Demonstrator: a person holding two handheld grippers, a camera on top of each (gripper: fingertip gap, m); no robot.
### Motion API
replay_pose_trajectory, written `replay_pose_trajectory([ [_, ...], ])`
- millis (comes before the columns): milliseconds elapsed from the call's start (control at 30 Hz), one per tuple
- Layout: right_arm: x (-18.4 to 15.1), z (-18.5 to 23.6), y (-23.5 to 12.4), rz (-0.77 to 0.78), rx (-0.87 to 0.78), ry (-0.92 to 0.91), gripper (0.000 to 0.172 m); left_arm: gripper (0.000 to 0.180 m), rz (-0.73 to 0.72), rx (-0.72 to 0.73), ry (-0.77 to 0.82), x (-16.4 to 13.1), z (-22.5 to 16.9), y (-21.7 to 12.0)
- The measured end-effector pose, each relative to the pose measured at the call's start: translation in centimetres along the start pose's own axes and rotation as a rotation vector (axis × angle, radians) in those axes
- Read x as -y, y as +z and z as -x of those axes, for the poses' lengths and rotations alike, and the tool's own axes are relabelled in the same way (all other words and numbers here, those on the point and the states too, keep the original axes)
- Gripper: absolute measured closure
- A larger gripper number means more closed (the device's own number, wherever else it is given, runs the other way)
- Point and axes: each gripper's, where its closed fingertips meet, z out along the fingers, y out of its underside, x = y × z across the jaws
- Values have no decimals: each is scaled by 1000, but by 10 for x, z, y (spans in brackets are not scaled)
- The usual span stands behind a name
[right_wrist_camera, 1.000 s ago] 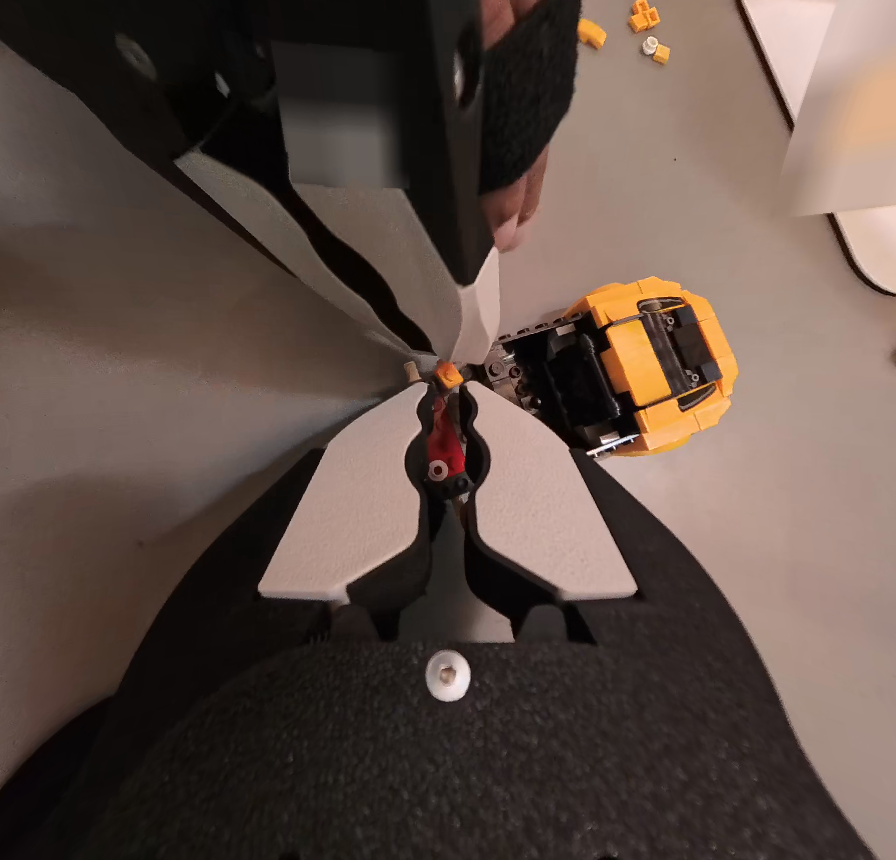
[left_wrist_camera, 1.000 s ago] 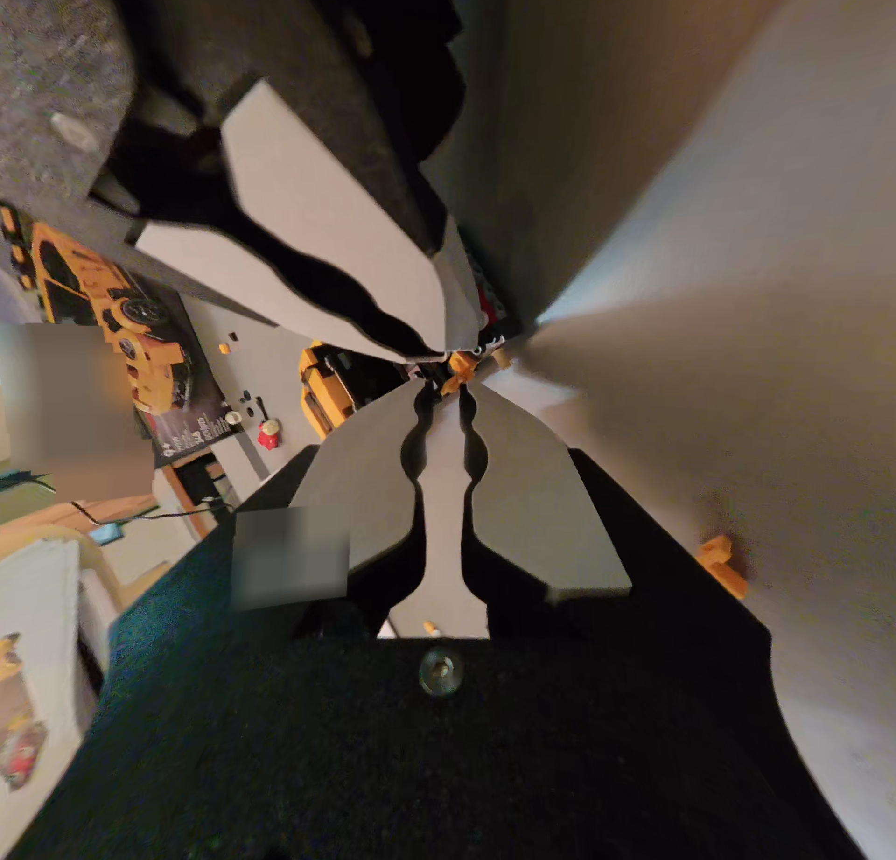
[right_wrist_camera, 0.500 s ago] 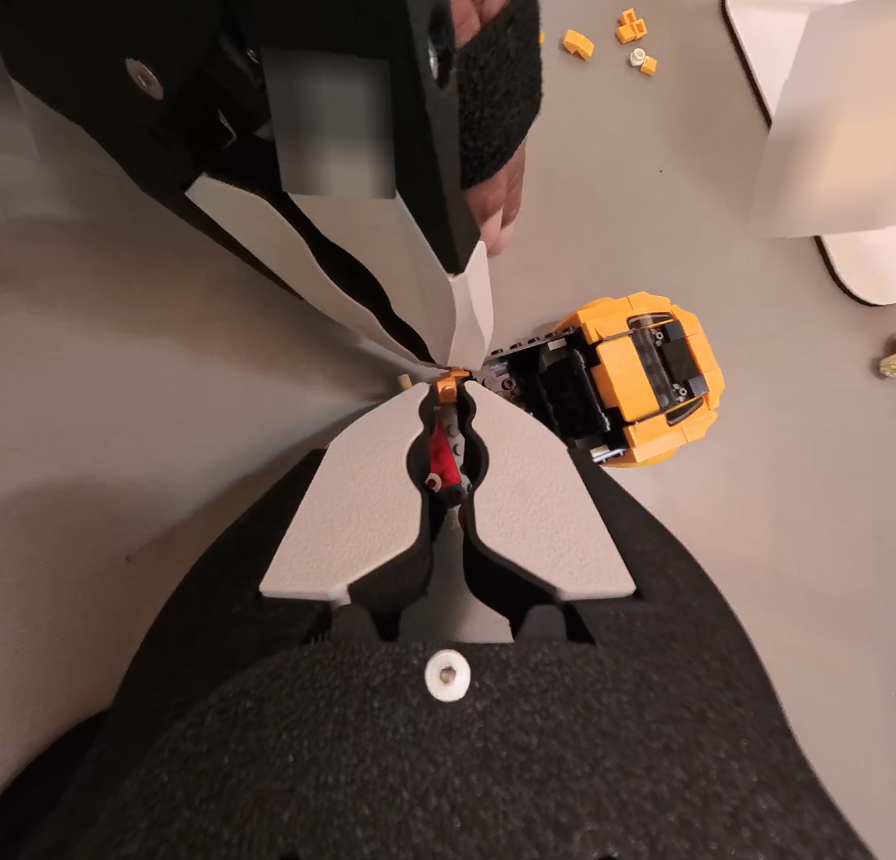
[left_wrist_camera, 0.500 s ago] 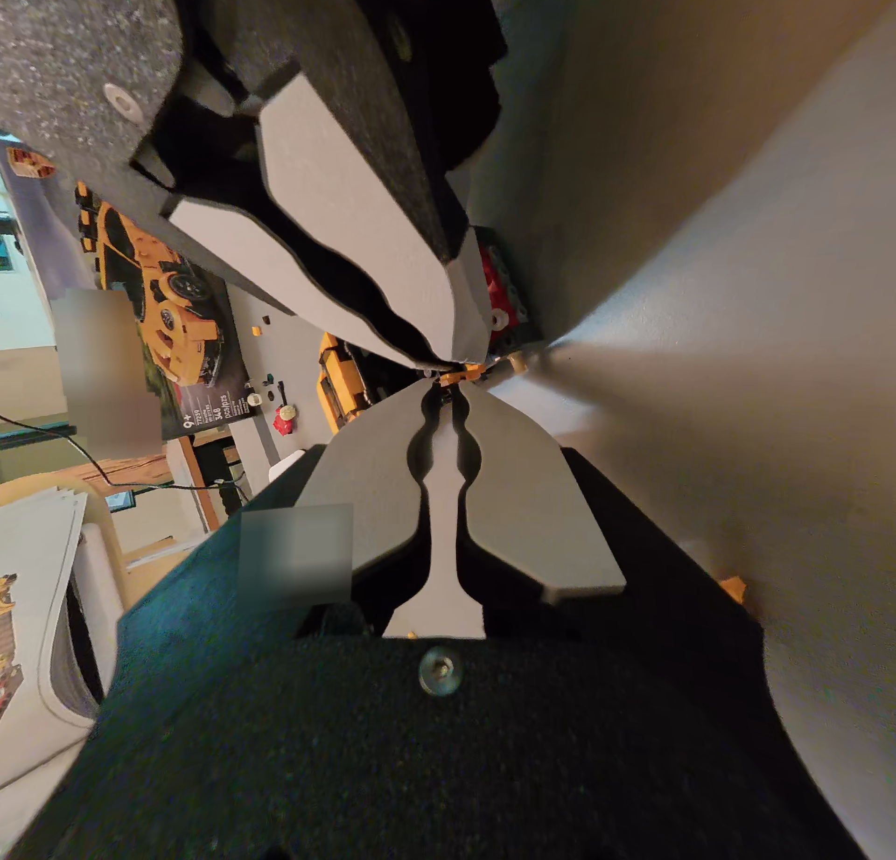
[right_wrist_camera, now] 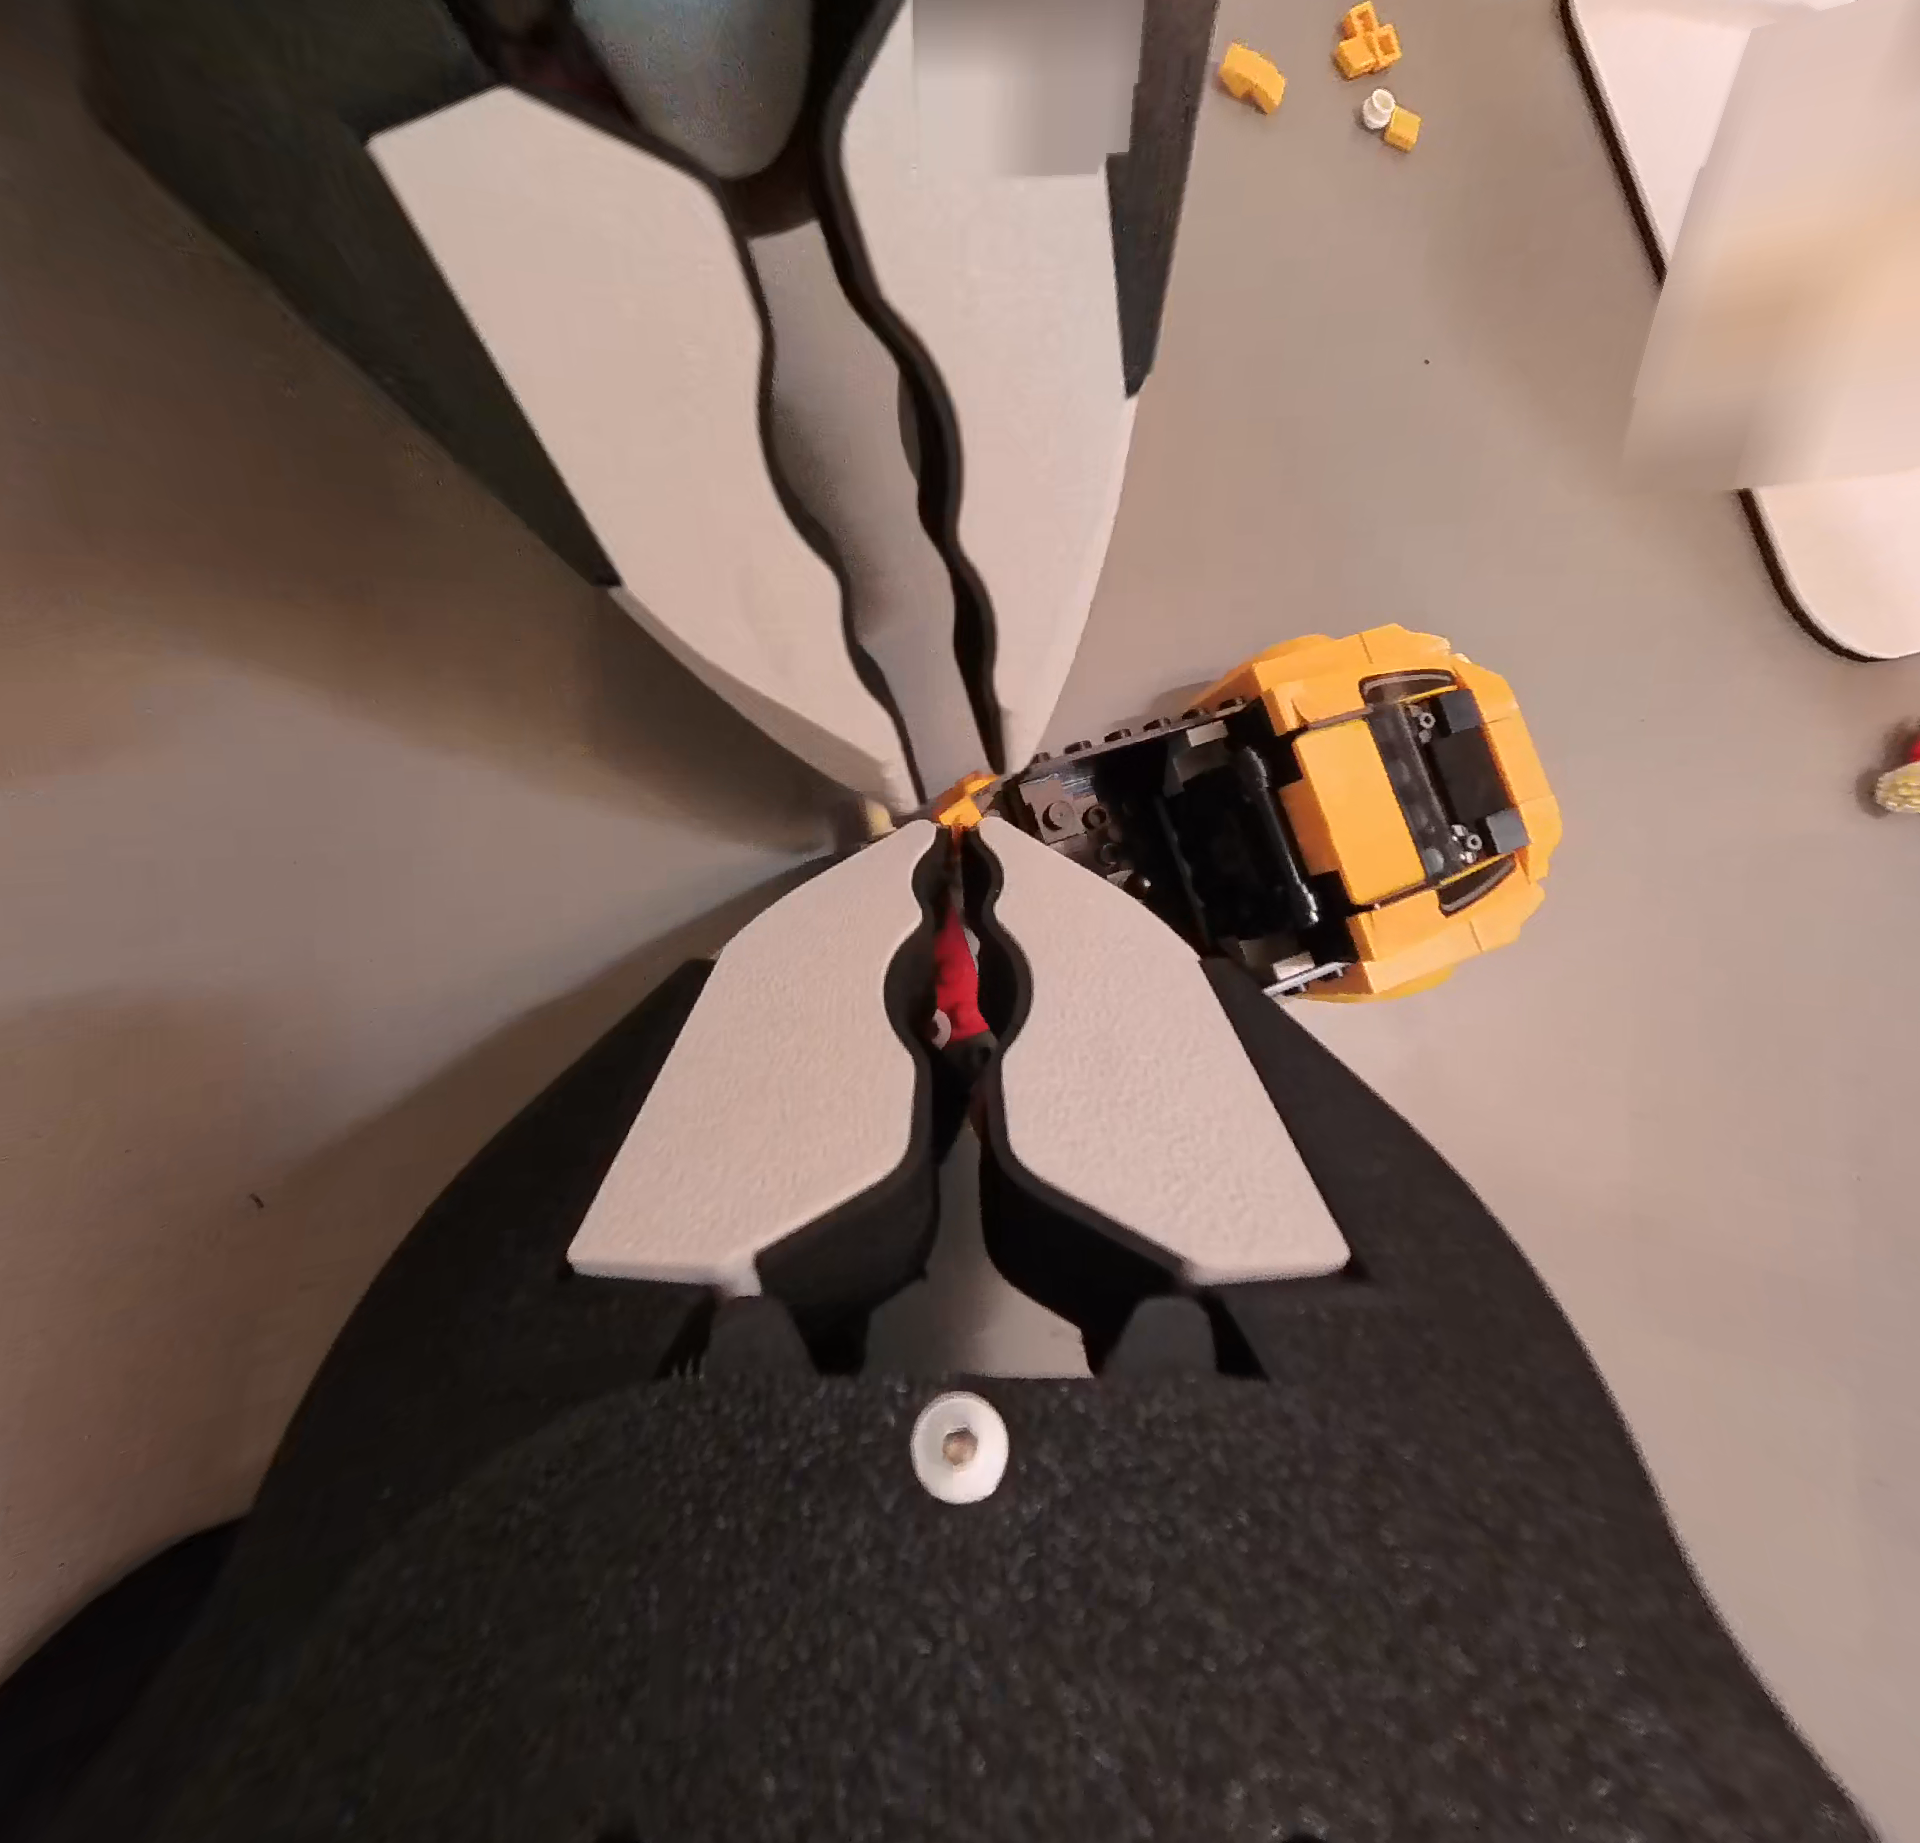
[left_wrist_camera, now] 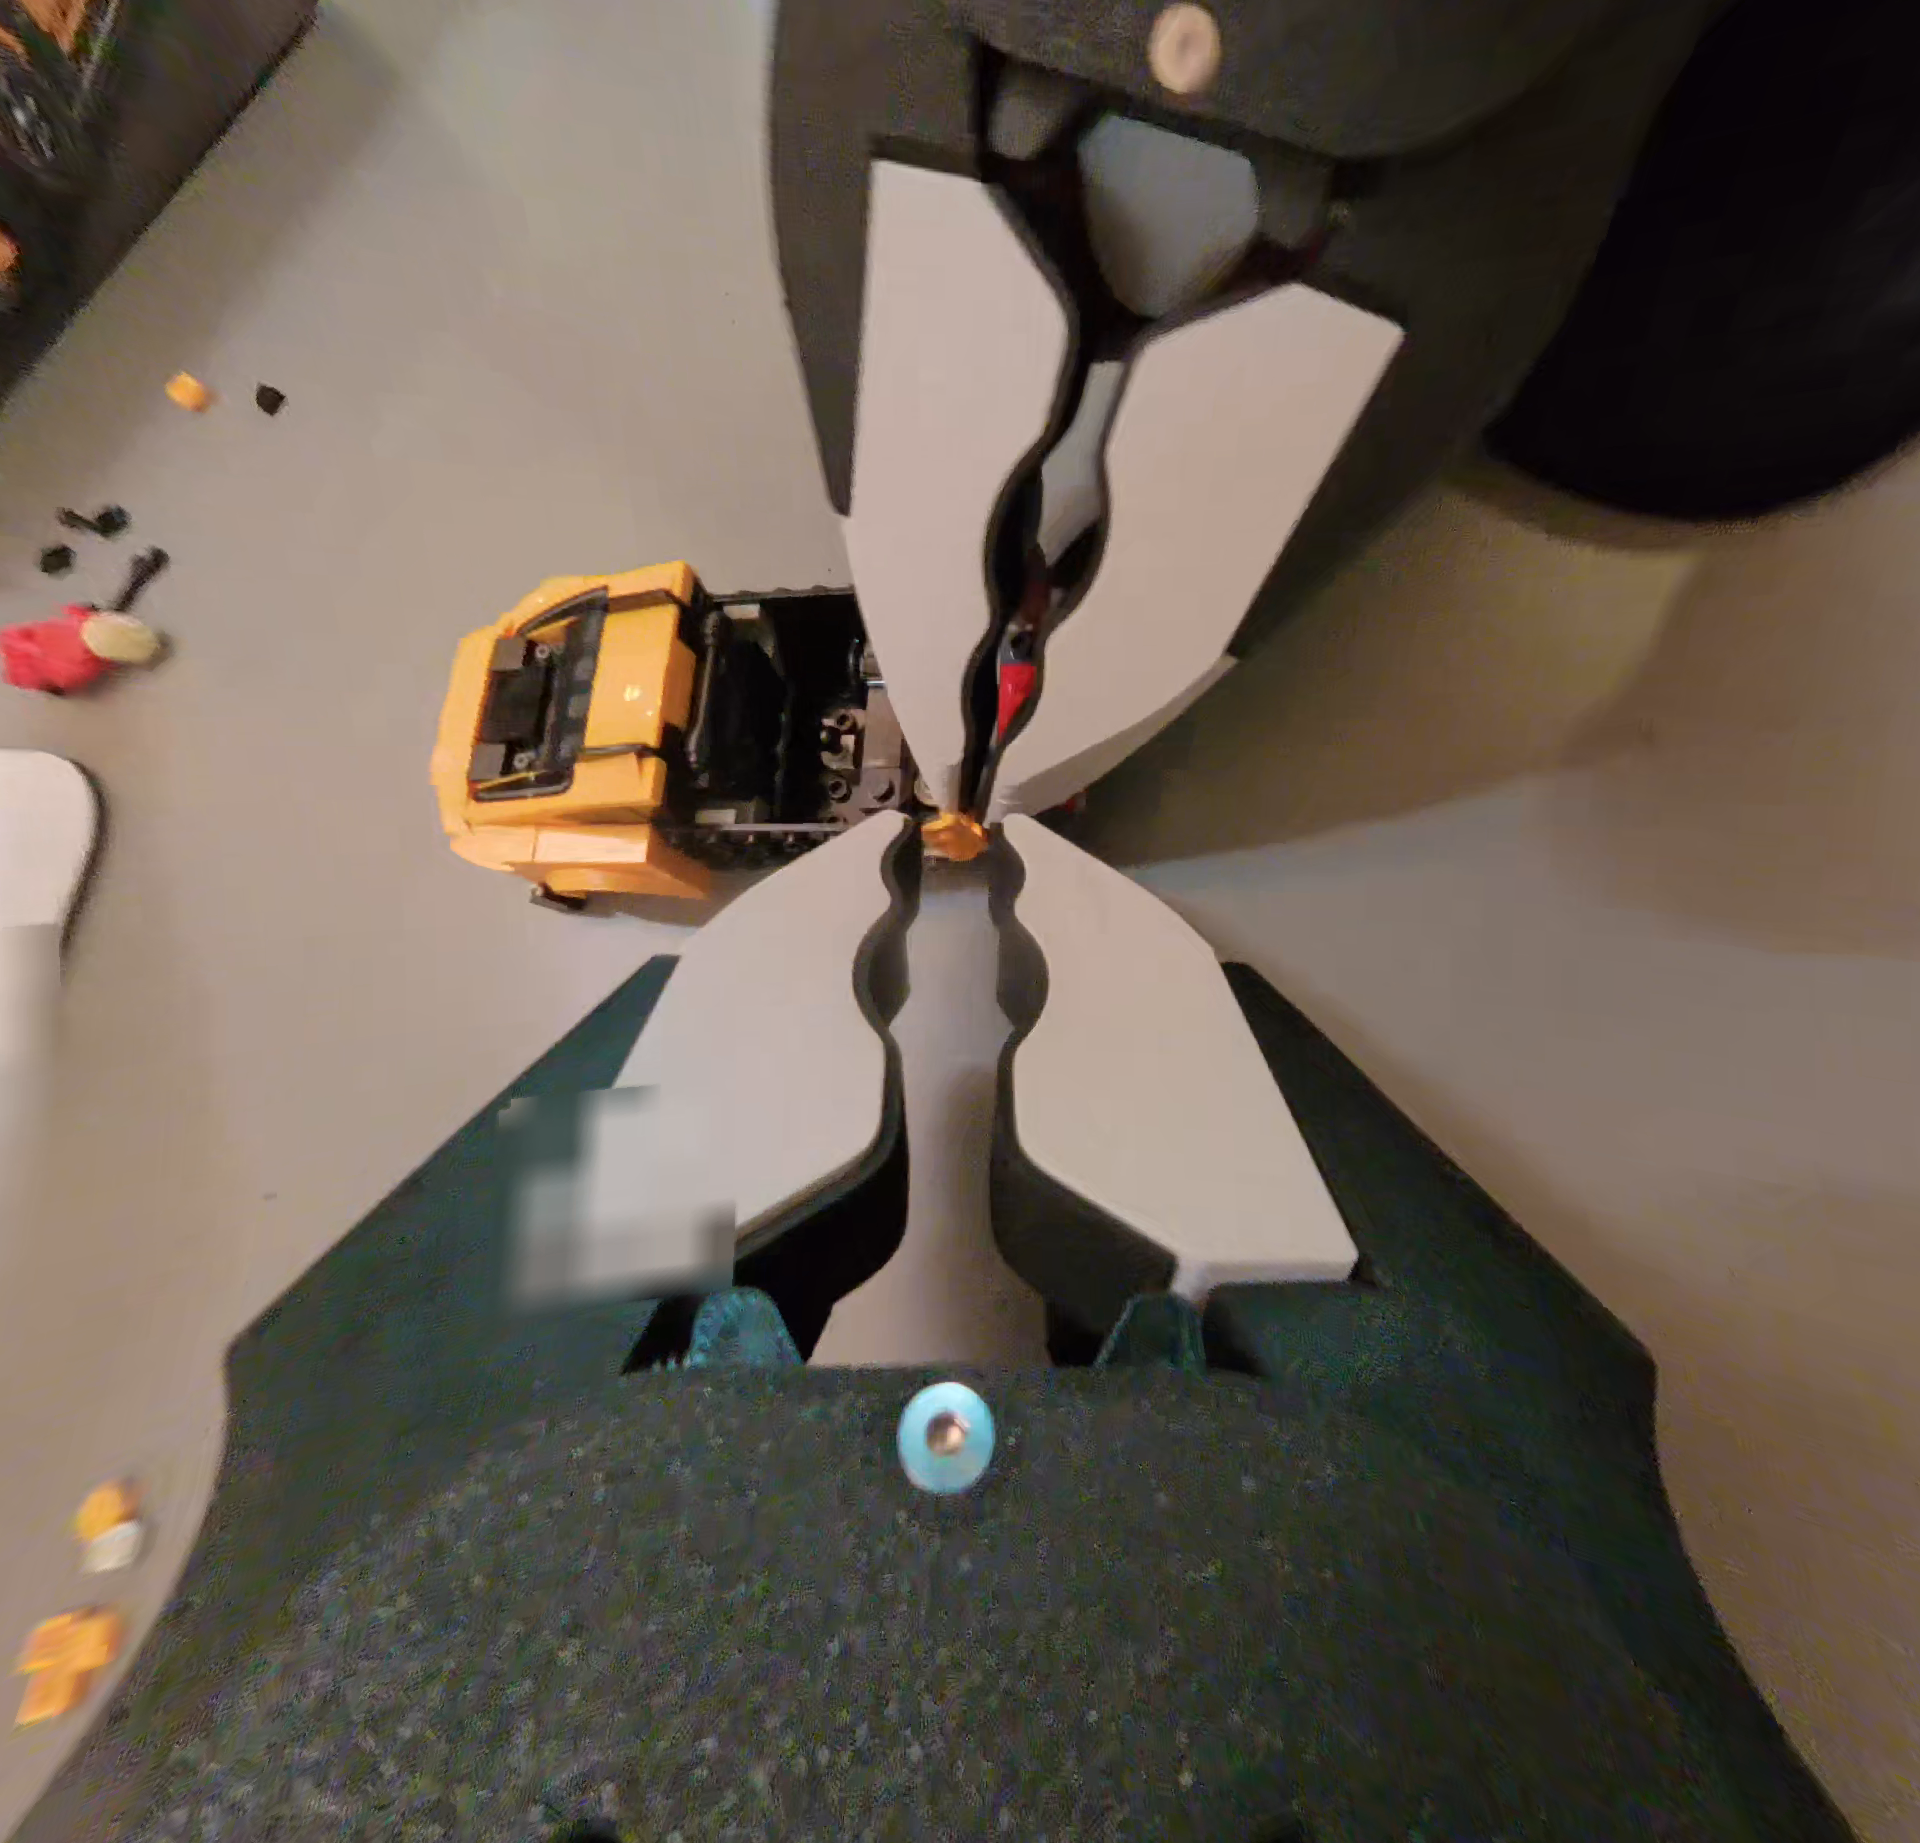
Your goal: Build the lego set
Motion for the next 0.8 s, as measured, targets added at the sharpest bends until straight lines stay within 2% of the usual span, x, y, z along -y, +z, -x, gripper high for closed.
replay_pose_trajectory([
  [167, 0, 0, 0, -1, -2, 6, 170, 173, -50, -46, -143, 2, 3, 1],
  [467, -1, -1, 0, -6, -3, 10, 170, 173, -29, -24, -215, -1, 3, 2],
  [633, -1, -1, 0, -9, -6, 11, 170, 173, -37, 4, -188, -1, 4, 3],
  [800, 2, -2, -6, -56, 17, 64, 168, 173, -85, 87, -66, 3, 7, 1],
])
